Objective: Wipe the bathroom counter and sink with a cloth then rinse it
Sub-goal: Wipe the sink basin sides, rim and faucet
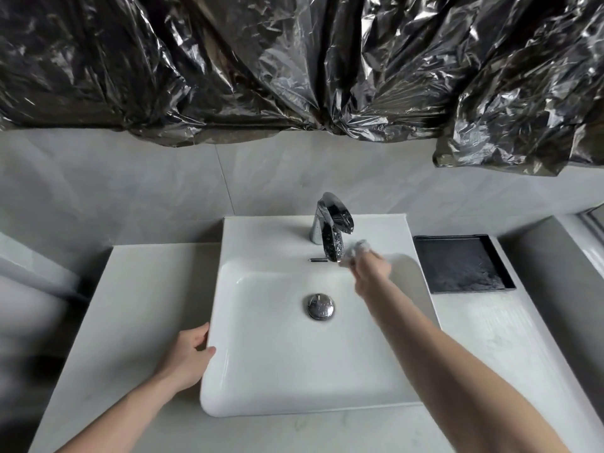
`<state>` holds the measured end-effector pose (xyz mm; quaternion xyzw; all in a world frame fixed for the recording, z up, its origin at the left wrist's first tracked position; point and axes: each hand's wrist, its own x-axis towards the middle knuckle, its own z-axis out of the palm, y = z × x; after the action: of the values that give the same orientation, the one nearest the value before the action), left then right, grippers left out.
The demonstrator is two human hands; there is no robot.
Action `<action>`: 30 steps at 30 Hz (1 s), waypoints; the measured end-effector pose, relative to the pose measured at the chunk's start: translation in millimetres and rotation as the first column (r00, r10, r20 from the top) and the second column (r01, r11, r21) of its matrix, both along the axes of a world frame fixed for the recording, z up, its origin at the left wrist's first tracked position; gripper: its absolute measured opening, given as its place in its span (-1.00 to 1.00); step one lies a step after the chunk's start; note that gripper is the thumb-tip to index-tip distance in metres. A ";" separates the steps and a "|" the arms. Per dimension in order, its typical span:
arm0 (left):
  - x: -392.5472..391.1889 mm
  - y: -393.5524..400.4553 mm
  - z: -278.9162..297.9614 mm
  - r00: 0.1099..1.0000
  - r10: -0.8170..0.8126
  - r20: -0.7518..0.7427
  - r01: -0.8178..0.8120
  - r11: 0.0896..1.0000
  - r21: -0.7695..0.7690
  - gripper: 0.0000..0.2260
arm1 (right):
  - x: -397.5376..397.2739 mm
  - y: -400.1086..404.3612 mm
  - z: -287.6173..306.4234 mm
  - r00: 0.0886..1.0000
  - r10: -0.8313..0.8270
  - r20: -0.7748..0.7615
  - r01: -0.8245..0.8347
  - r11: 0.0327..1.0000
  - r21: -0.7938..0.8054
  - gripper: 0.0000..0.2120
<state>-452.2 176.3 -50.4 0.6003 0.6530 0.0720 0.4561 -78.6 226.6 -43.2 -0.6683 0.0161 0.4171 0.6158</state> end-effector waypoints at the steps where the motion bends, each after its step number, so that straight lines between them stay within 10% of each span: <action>1: 0.1 -1.6 1.0 1.000 0.002 0.000 -0.002 1.000 0.001 -0.41 | 14.5 -4.1 6.4 0.990 -0.007 0.139 0.001 0.999 0.037 -0.93; 6: 5.0 -3.2 8.4 0.999 0.041 -0.013 -0.041 0.999 -0.001 -0.48 | 77.5 -0.6 8.1 0.545 0.408 0.733 -0.337 0.906 -0.254 -0.61; 11: 10.9 -5.1 8.0 0.996 0.088 -0.031 -0.089 0.996 -0.014 -0.50 | 45.5 2.6 -8.1 0.066 0.771 0.633 -0.475 0.582 -0.660 -0.23; 19: 4.8 -1.2 -0.2 0.998 0.052 -0.027 -0.053 0.998 -0.030 -0.46 | 47.2 -10.2 -32.4 -0.183 0.701 0.690 -0.501 0.538 -0.679 -0.12; 23: 1.0 -1.8 -3.8 0.998 0.045 -0.033 -0.046 0.998 -0.032 -0.45 | 103.5 -45.3 -20.1 -0.162 0.756 0.635 -0.368 0.550 -0.749 -0.04; 30: 1.5 -1.5 -4.9 0.997 0.033 -0.063 -0.035 0.999 -0.017 -0.46 | 125.0 -133.9 -28.0 -0.338 0.842 0.421 -0.364 0.296 -0.883 -0.39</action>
<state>-450.7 174.8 -55.2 0.5868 0.6778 0.0549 0.4395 46.4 92.7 -71.2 -0.7419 -0.6490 0.1665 -0.0248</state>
